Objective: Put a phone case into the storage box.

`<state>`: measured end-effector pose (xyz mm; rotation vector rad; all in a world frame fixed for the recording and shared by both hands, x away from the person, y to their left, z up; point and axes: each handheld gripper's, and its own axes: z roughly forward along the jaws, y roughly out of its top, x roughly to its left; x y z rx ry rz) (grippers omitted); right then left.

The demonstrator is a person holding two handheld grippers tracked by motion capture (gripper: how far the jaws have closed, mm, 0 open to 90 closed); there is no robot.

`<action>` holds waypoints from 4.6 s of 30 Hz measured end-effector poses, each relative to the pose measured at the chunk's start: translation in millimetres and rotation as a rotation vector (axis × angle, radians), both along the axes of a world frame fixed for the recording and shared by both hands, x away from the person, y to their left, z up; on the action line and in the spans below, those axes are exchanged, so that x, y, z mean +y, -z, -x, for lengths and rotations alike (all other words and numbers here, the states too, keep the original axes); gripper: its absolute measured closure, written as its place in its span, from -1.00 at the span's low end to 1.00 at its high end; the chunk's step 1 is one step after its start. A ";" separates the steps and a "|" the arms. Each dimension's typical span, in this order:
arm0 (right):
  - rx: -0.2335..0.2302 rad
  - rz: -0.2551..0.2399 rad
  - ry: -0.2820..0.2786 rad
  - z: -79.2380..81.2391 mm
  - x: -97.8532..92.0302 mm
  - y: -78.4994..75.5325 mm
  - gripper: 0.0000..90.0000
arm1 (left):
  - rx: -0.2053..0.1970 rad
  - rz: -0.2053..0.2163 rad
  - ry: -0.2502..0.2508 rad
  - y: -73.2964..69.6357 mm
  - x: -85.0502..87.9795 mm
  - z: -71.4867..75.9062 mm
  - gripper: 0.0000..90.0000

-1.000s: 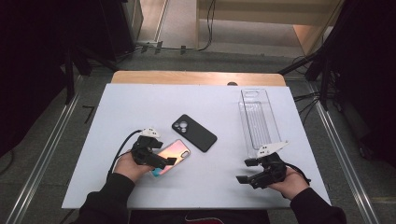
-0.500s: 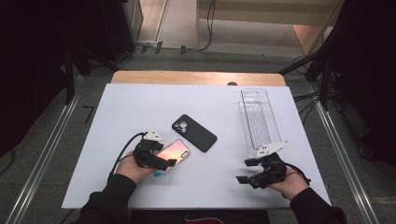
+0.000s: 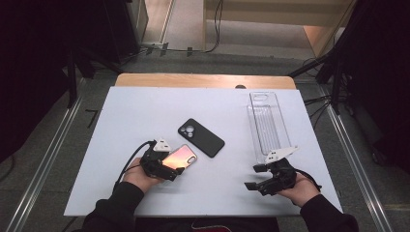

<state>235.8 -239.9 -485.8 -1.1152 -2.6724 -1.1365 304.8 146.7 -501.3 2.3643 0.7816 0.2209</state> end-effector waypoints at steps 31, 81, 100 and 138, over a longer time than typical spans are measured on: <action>-0.018 -0.016 0.001 0.3 -0.5 -1.8 -0.55 | 0.043 0.088 -0.055 -28.2 14.4 -1.5 -0.62; -0.018 -0.147 0.148 -24.2 47.5 -39.9 -0.56 | -0.142 0.381 -0.195 -46.5 -47.3 22.0 -0.62; -0.033 -0.239 0.221 -45.4 63.8 -64.4 -0.56 | -0.289 0.452 -0.231 -37.4 -54.1 26.4 -0.62; 0.041 -0.281 0.260 -93.8 109.8 -73.9 -0.44 | -0.315 0.513 -0.253 -31.2 -59.1 35.6 -0.62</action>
